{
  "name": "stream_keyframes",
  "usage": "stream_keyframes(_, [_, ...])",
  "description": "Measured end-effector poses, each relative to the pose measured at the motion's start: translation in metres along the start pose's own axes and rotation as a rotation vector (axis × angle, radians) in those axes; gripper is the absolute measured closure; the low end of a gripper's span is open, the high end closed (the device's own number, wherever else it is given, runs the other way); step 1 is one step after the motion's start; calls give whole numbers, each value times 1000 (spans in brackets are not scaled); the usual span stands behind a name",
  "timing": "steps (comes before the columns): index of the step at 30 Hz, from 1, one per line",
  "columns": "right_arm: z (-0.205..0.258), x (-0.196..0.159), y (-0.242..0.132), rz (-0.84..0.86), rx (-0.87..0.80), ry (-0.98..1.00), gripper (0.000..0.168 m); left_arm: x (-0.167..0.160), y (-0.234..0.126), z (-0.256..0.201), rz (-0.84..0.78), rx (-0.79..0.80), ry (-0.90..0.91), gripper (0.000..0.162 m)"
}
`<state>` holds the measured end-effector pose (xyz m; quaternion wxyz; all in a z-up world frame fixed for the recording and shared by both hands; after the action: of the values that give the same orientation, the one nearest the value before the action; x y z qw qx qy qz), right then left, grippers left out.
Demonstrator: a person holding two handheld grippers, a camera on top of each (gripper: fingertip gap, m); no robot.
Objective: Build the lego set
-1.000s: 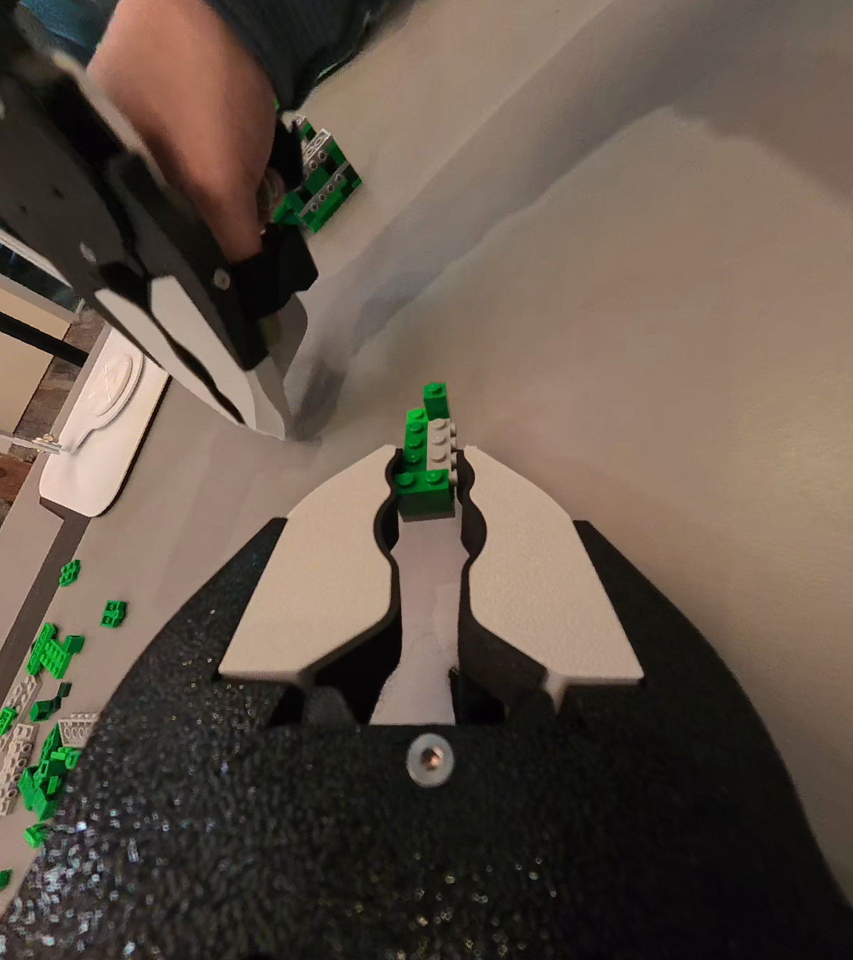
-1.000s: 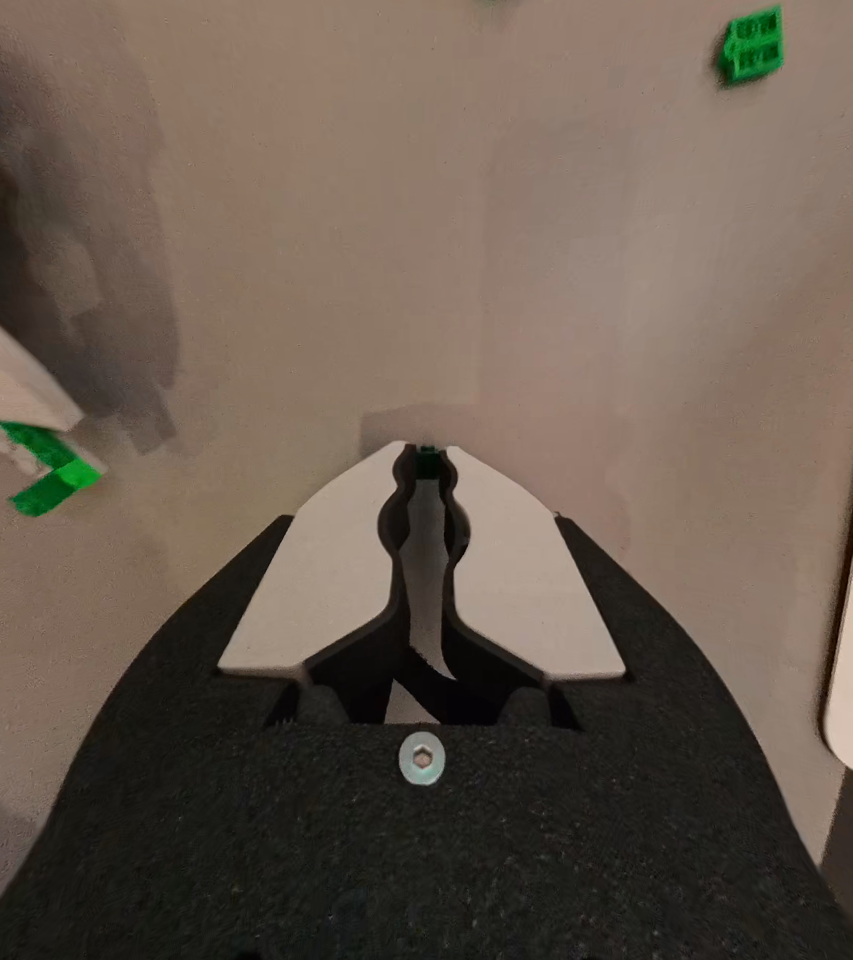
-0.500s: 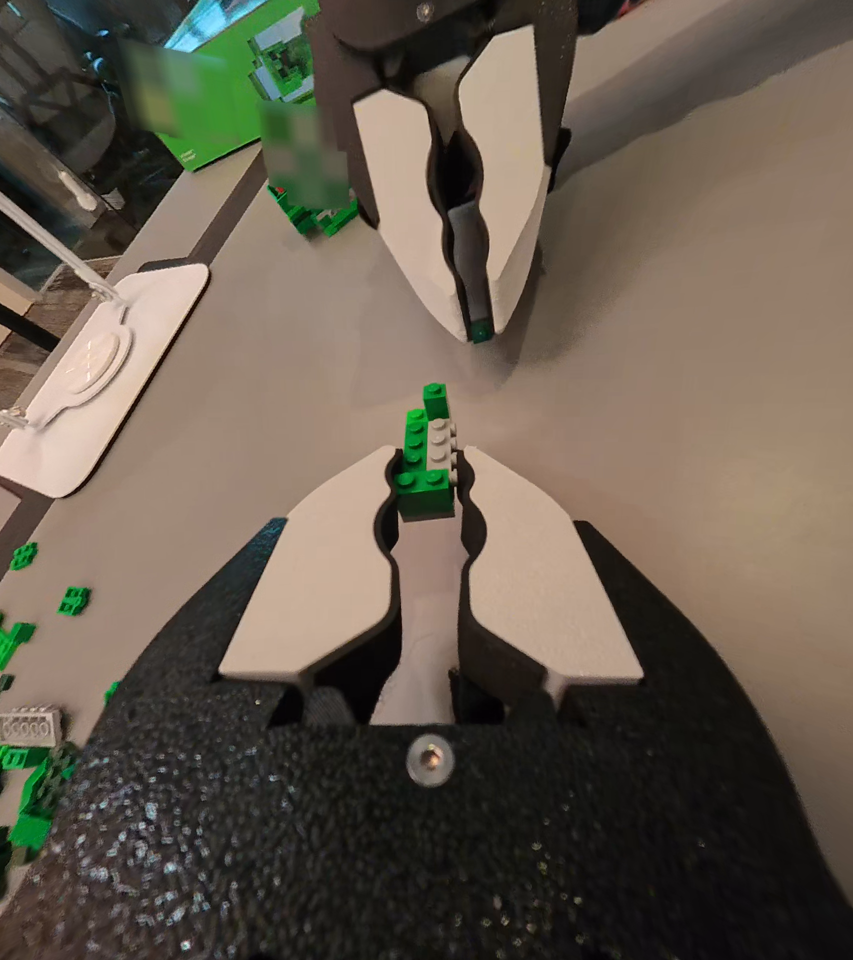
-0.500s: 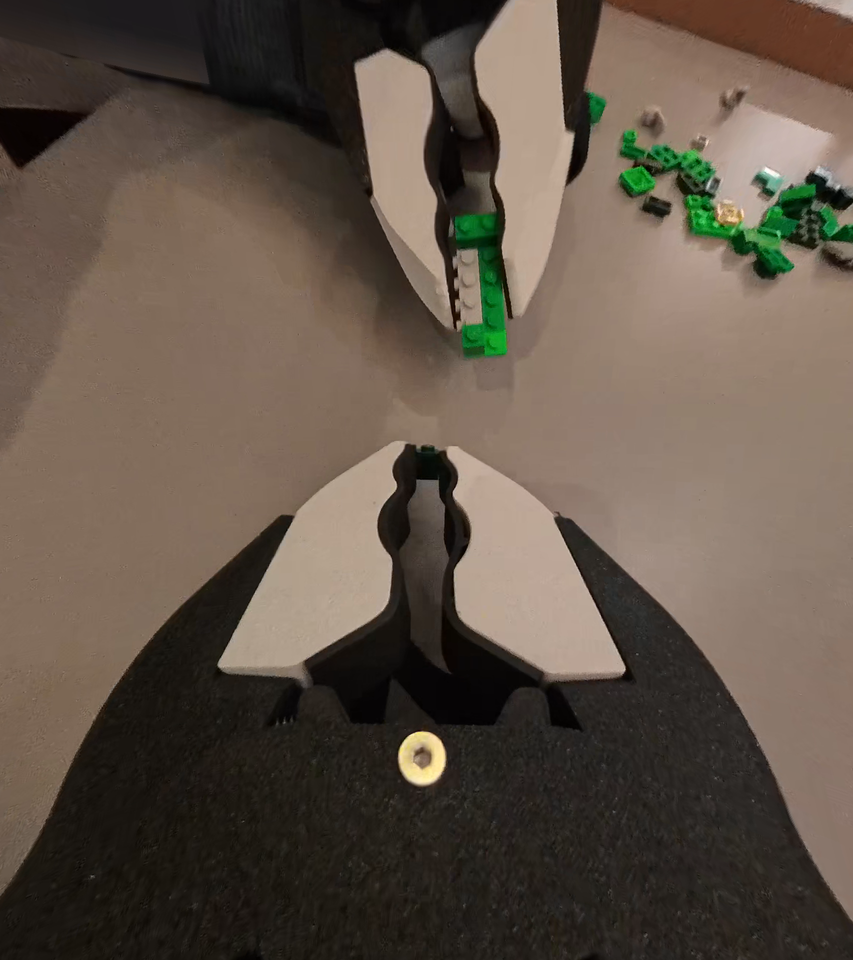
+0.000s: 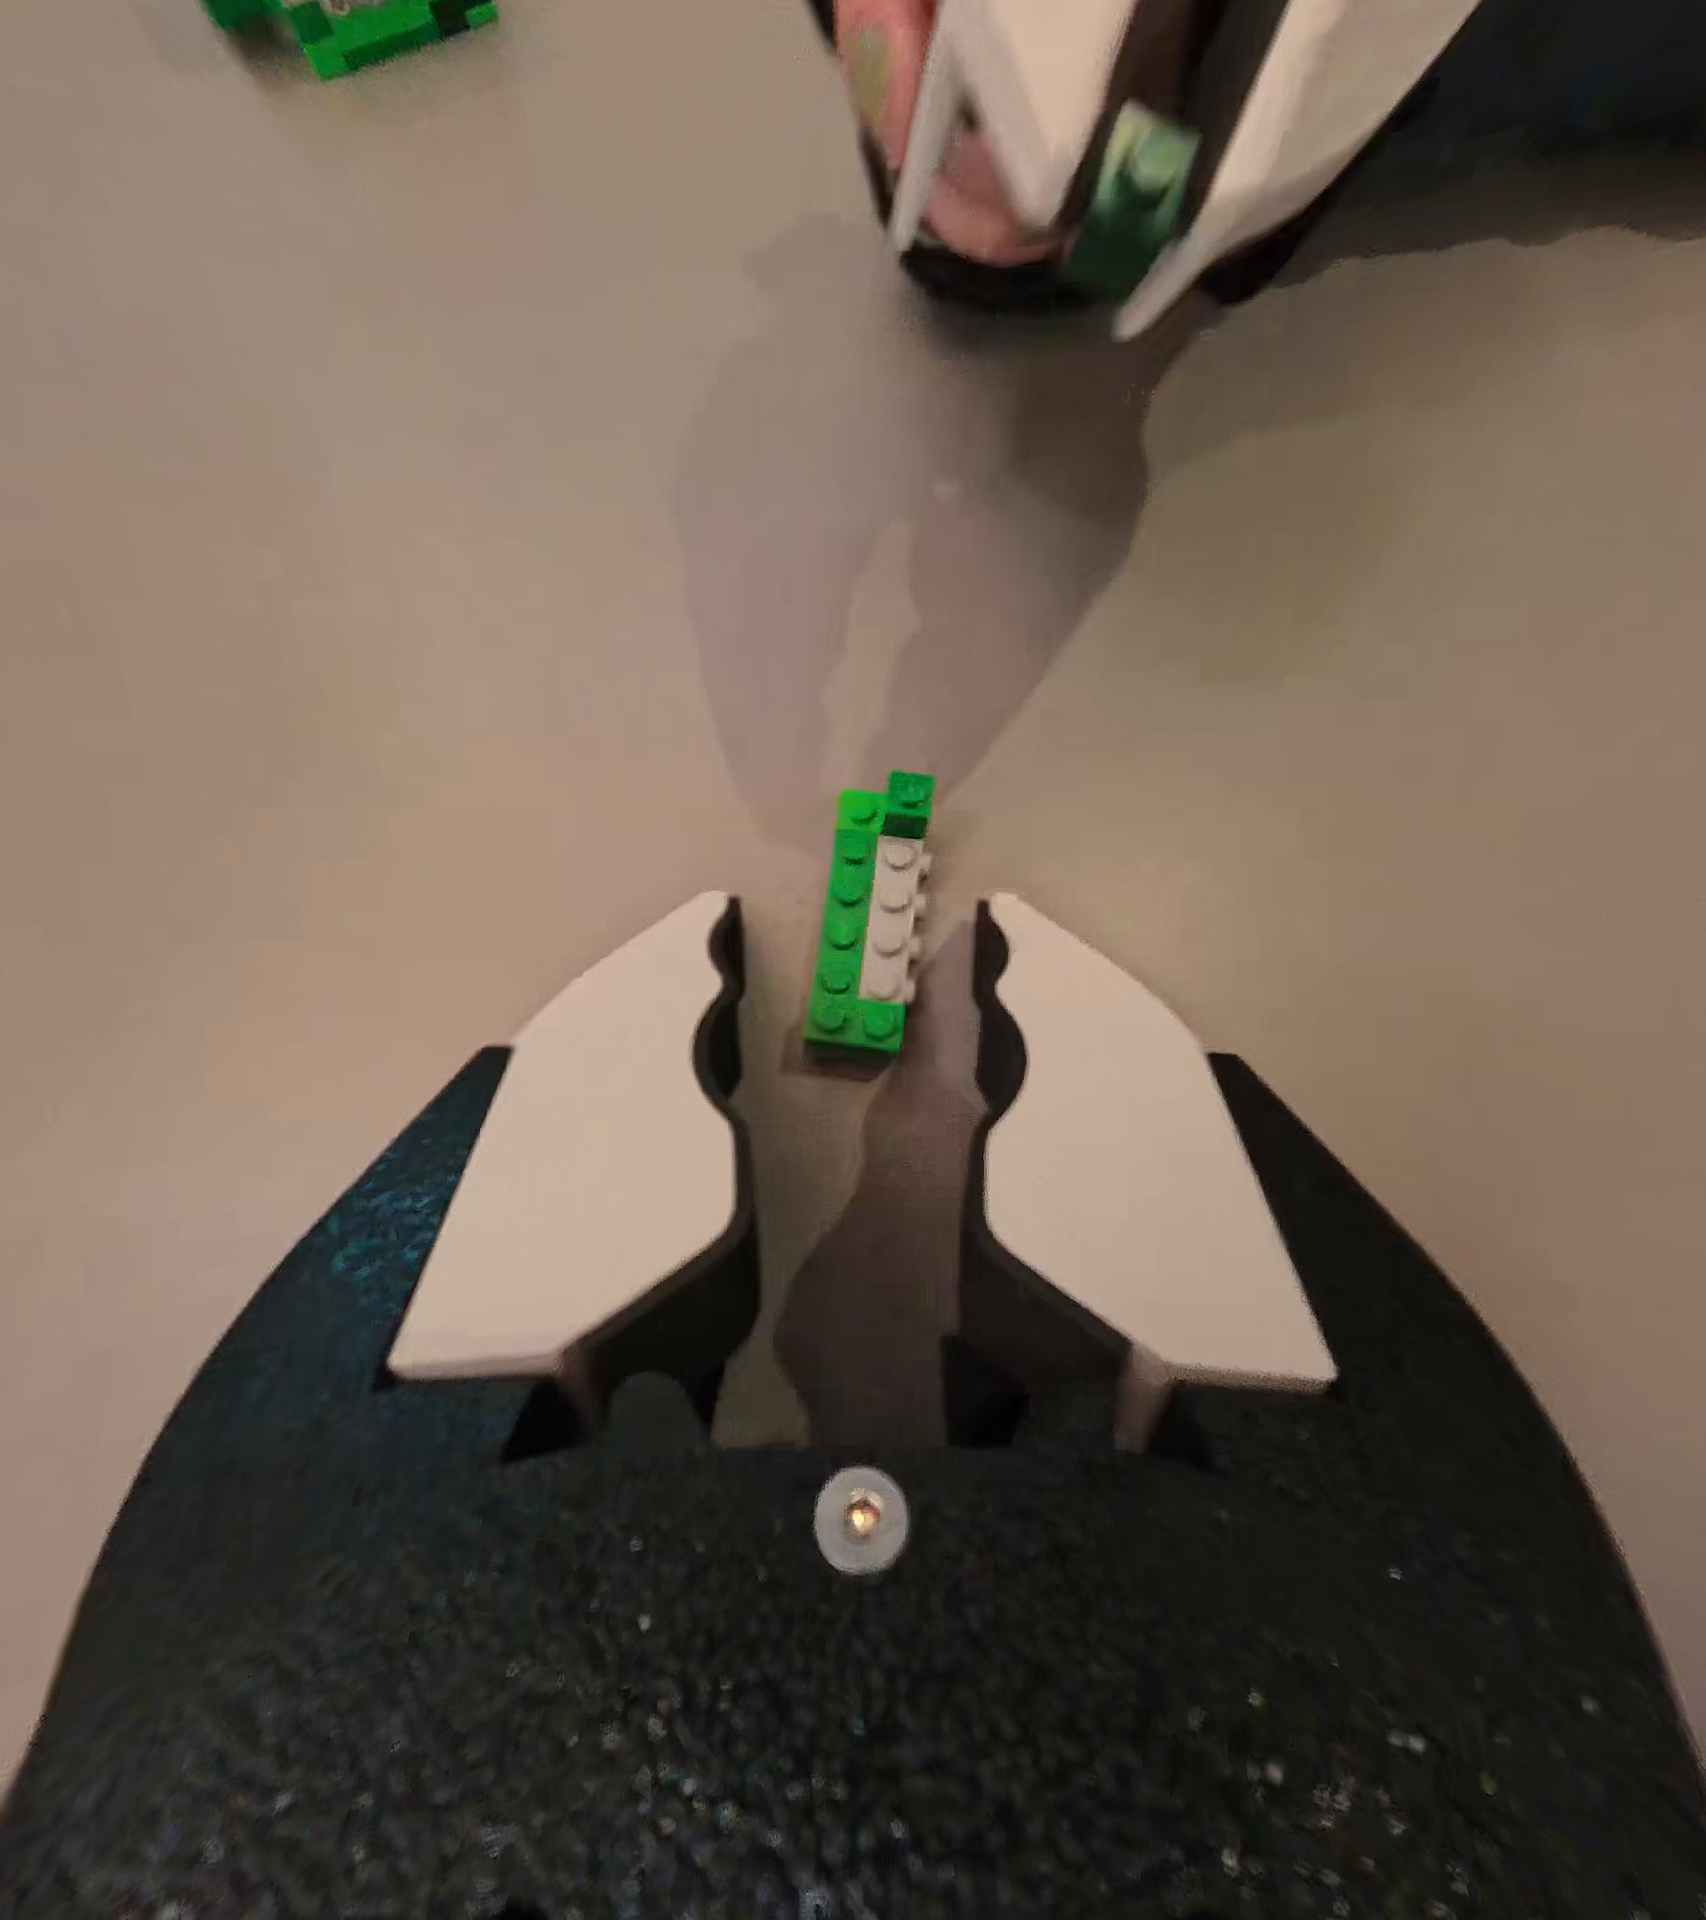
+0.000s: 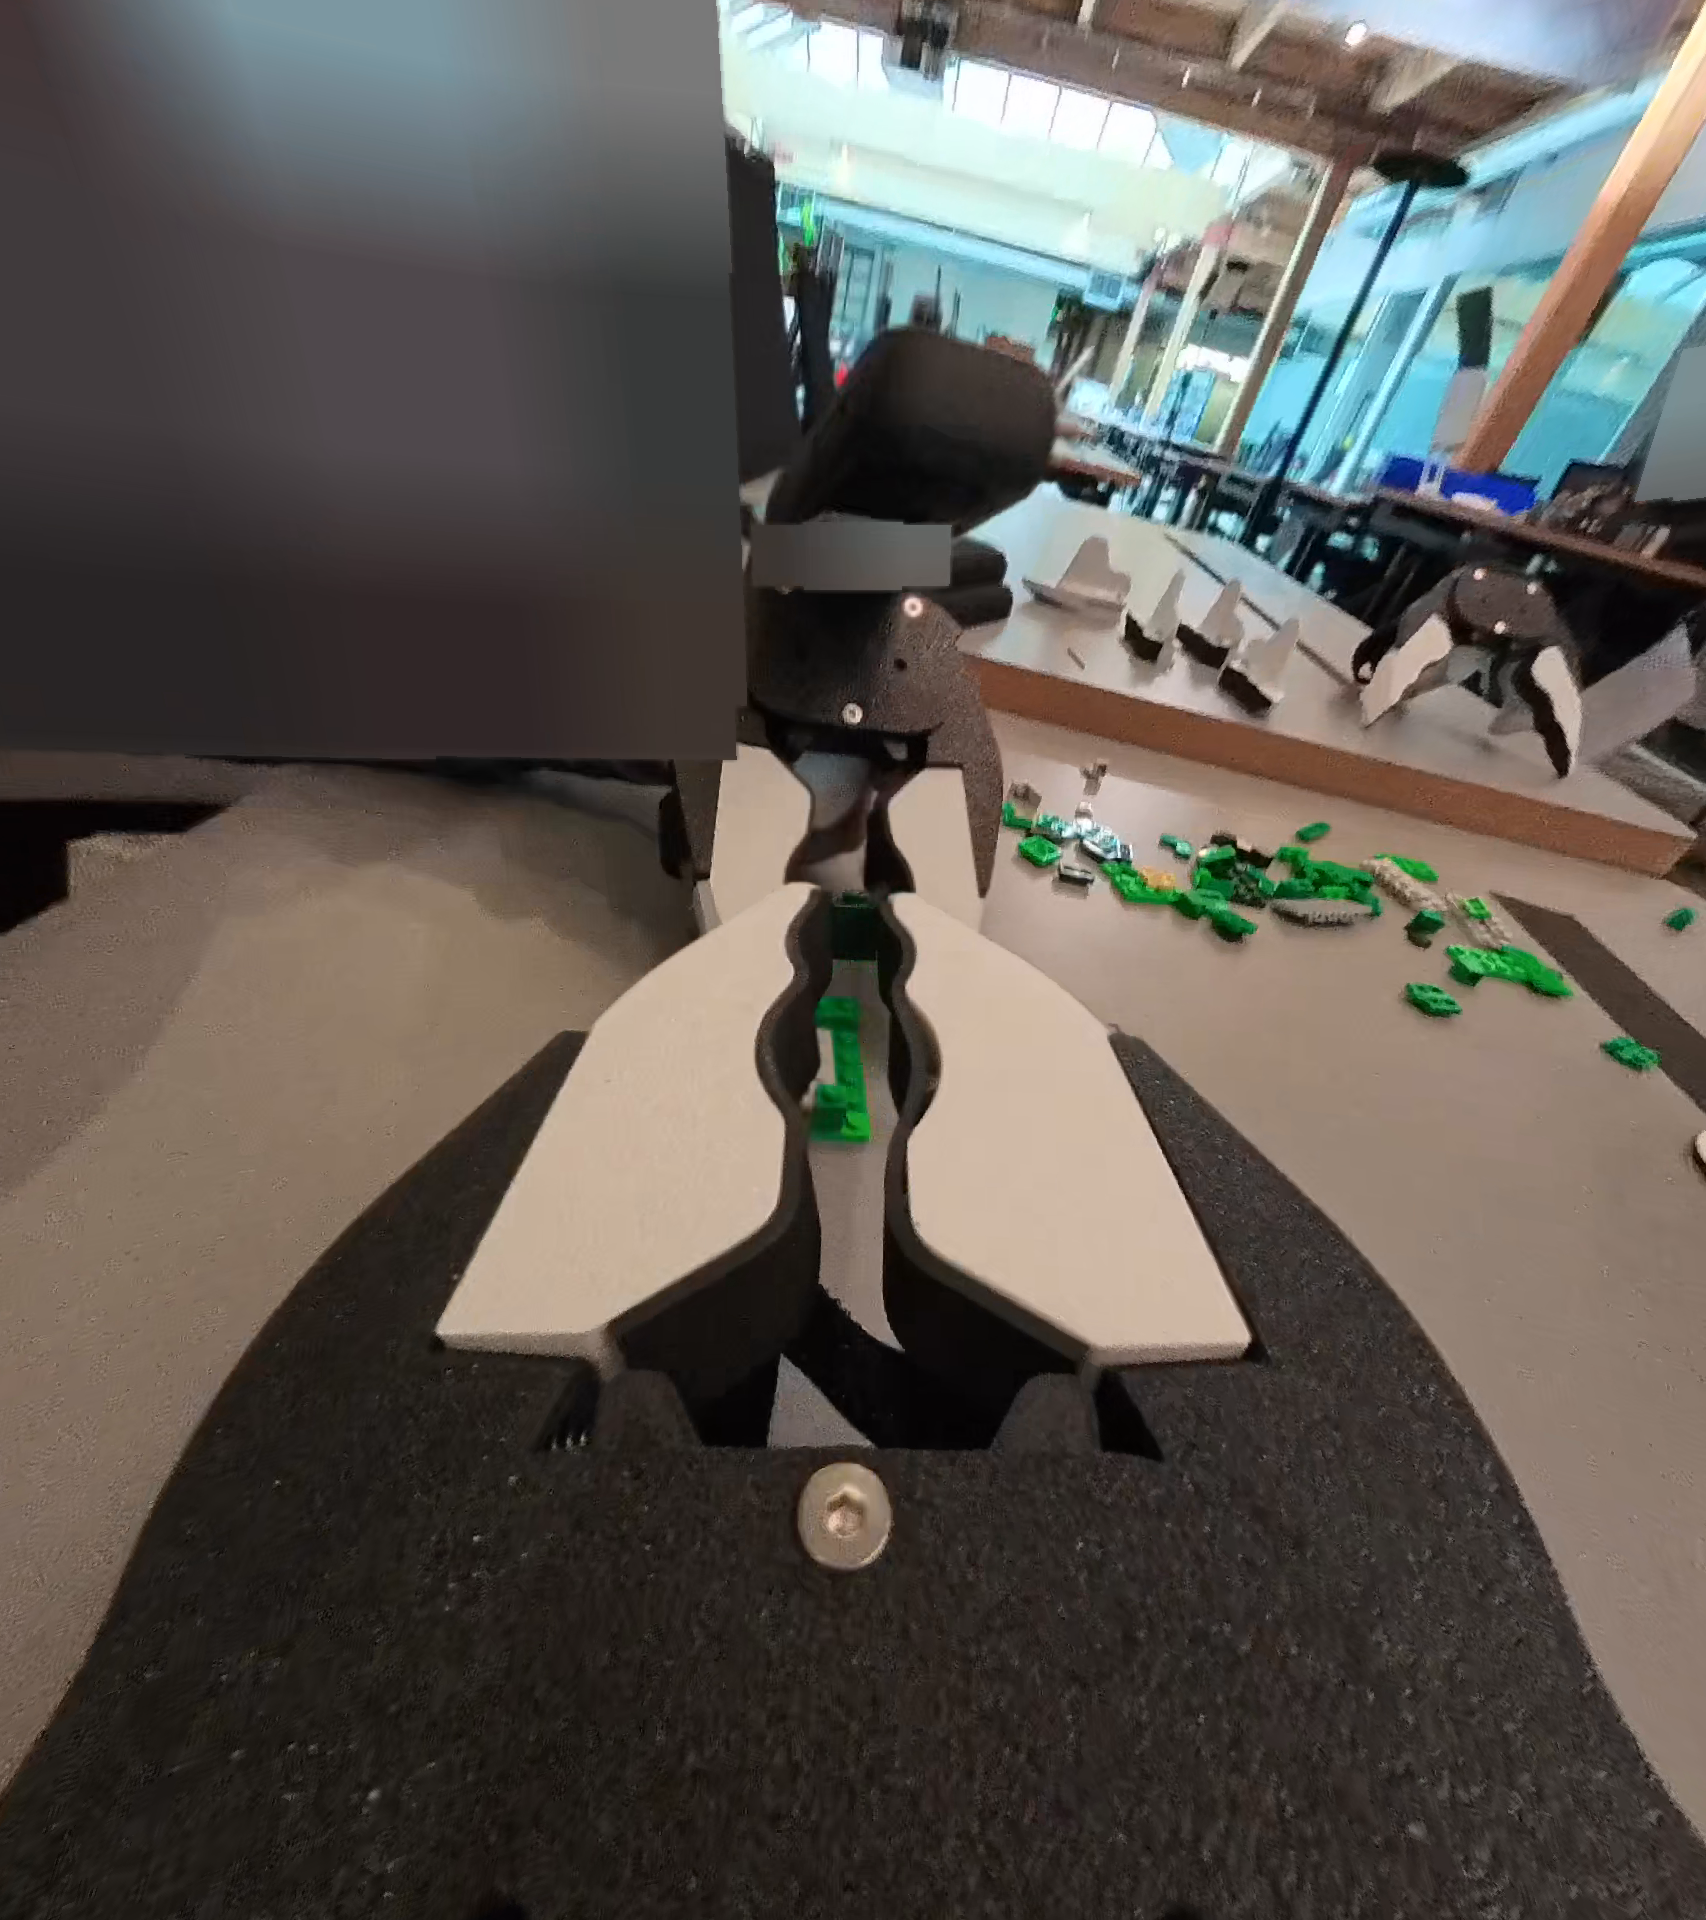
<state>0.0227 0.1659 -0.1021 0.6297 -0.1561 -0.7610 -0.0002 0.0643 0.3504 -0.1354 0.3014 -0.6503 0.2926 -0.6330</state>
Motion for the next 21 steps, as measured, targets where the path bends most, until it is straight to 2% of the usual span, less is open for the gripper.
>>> stream_keyframes(1, [0, 3, -2, -34, 2, 8, 161, 1, -5, -3, -14, 57, 1, 119])
stream_keyframes(3, [4, 11, -3, -49, -10, -30, 161, 8, -19, -15, -121, 145, -13, 121])
stream_keyframes(5, [13, 21, -6, -66, -36, -120, 161, 19, -31, -31, -282, 149, -89, 128])
stream_keyframes(8, [28, 34, -9, -103, -51, -230, 161, 29, -42, -53, -510, -8, -207, 123])
stream_keyframes(11, [39, 46, -14, -229, 67, -140, 161, 34, -52, -69, -709, -128, -230, 127])
stream_keyframes(12, [40, 48, -16, -275, 91, -91, 161, 37, -54, -76, -750, -104, -187, 131])
stream_keyframes(13, [40, 49, -18, -320, 106, -29, 161, 39, -56, -84, -780, -14, -125, 135])
stream_keyframes(15, [38, 47, -24, -378, 118, 118, 161, 46, -59, -101, -795, 237, -7, 141])
stream_keyframes(16, [35, 43, -27, -358, 87, 186, 161, 49, -59, -107, -786, 341, 9, 143])
stream_keyframes(18, [30, 26, -32, -216, -46, 268, 161, 52, -53, -113, -757, 483, -18, 141])
stream_keyframes(19, [29, 16, -35, -116, -95, 257, 161, 51, -47, -113, -735, 508, -28, 140])
stream_keyframes(21, [35, 3, -41, 34, -102, 183, 161, 48, -30, -109, -693, 412, -51, 139])
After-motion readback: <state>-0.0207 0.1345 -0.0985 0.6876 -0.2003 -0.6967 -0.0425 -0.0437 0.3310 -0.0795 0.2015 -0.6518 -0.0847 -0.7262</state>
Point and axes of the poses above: each gripper's, where its closed fingertips meet, y out along the fingers, x out of its top, z = x × y across the jaws, the point moved 9 cm from there along -y, back along the fingers, and after that the axes turned 8 degrees about z, right-handed, at the moved point
